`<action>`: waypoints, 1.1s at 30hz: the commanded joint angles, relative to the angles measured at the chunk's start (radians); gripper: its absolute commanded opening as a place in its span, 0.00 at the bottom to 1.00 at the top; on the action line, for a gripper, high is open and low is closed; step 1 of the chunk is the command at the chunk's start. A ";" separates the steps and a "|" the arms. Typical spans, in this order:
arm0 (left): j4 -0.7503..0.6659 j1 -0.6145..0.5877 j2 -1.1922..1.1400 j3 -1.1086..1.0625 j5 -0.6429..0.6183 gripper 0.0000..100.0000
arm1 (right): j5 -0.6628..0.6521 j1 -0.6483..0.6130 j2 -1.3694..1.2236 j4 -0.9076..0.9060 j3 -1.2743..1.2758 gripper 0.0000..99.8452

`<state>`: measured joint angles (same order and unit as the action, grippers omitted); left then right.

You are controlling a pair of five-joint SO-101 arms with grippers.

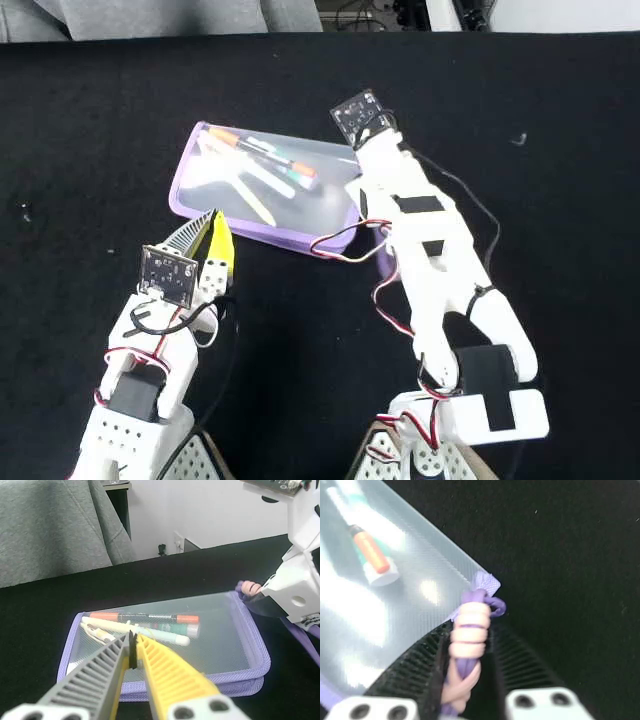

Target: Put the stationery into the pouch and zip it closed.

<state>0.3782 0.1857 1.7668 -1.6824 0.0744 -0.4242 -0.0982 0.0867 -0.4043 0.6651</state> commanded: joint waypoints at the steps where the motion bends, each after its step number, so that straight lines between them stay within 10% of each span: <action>1: -0.002 -0.002 0.005 -0.021 0.005 0.03 | -0.011 -0.018 0.096 -0.028 -0.008 0.26; 17: -0.005 -0.038 0.005 -0.021 0.005 0.03 | -0.009 0.092 0.644 -0.261 -0.007 0.39; 26: -0.035 -0.085 0.006 -0.019 0.002 0.03 | -0.017 0.215 0.886 -0.310 0.102 0.03; 33: -0.012 -0.246 0.006 -0.019 0.002 0.03 | -0.011 0.209 1.132 -0.304 0.289 0.04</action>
<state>0.3675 0.0199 1.7668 -1.6824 0.0744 -0.4365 0.0982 1.1132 -0.7142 0.9091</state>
